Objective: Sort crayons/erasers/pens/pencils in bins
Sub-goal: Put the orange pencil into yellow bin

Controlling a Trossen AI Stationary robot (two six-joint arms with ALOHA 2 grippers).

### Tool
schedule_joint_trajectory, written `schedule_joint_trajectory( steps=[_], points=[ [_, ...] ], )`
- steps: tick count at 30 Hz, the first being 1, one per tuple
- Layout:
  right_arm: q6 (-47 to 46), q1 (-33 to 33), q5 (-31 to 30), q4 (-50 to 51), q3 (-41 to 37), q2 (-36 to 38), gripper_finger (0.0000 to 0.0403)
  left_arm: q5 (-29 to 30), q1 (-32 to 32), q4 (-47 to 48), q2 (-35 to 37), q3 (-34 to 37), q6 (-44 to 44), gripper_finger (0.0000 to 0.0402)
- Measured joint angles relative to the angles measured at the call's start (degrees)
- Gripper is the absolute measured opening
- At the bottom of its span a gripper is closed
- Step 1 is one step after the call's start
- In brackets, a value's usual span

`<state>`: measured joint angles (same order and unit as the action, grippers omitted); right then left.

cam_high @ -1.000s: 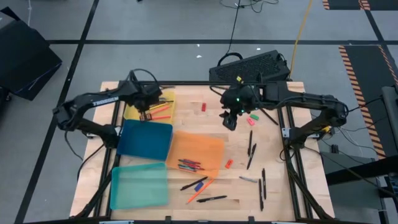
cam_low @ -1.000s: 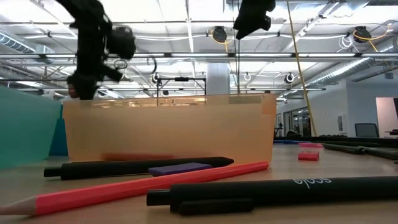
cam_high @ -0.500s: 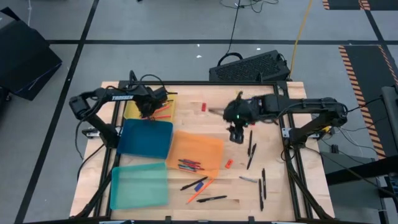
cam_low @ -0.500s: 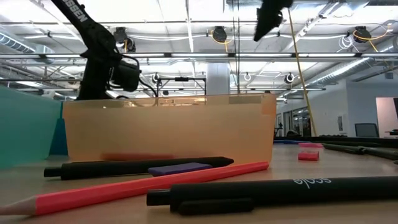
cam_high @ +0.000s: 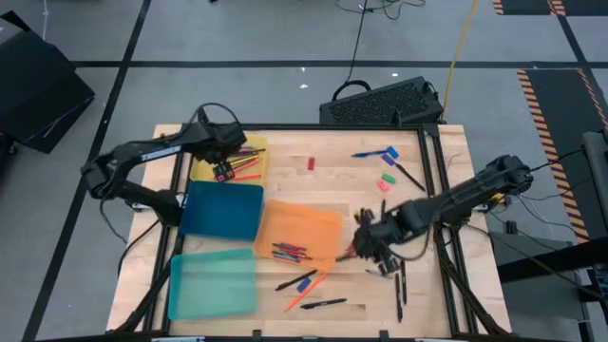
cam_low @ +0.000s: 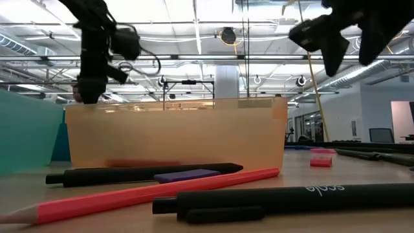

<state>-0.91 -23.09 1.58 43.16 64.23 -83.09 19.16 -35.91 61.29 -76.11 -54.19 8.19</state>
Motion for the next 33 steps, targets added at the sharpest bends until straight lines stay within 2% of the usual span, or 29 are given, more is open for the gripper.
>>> schedule_joint_trajectory(
  steps=[5, 11, 17, 20, 25, 31, 33],
  points=[
    [0.14, -4.50, -2.68, -15.94, -1.80, -2.18, 0.0169, -3.62, 0.78, 0.21, 7.43, -0.03, -0.79, 0.0251],
    [3.58, -5.92, -2.04, -21.77, 2.56, -10.76, 0.0169, -4.13, 1.24, 0.16, 13.64, -0.03, 1.62, 0.0241],
    [9.58, -5.65, -0.06, -21.86, 11.97, -22.60, 0.0169, -4.14, 1.21, 0.10, 16.16, -0.03, 4.15, 0.0243],
    [10.05, -5.05, -0.10, -21.94, 13.29, -25.95, 0.0169, -4.14, 1.21, 0.36, 16.19, -0.03, 4.96, 0.0245],
    [7.69, -3.38, -0.58, -18.56, 13.23, -28.35, 0.0169, -4.14, 1.24, 0.63, 16.19, -0.03, 5.05, 0.0243],
    [6.26, -1.31, -9.06, -10.13, 13.13, -27.70, 0.0169, -4.20, 1.24, 2.17, 16.19, -0.03, 4.82, 0.0234],
    [6.44, -0.52, -9.00, -8.14, 13.13, -27.39, 0.0169, -4.22, 1.24, 2.27, 16.19, -0.03, 4.54, 0.0231]
  ],
)
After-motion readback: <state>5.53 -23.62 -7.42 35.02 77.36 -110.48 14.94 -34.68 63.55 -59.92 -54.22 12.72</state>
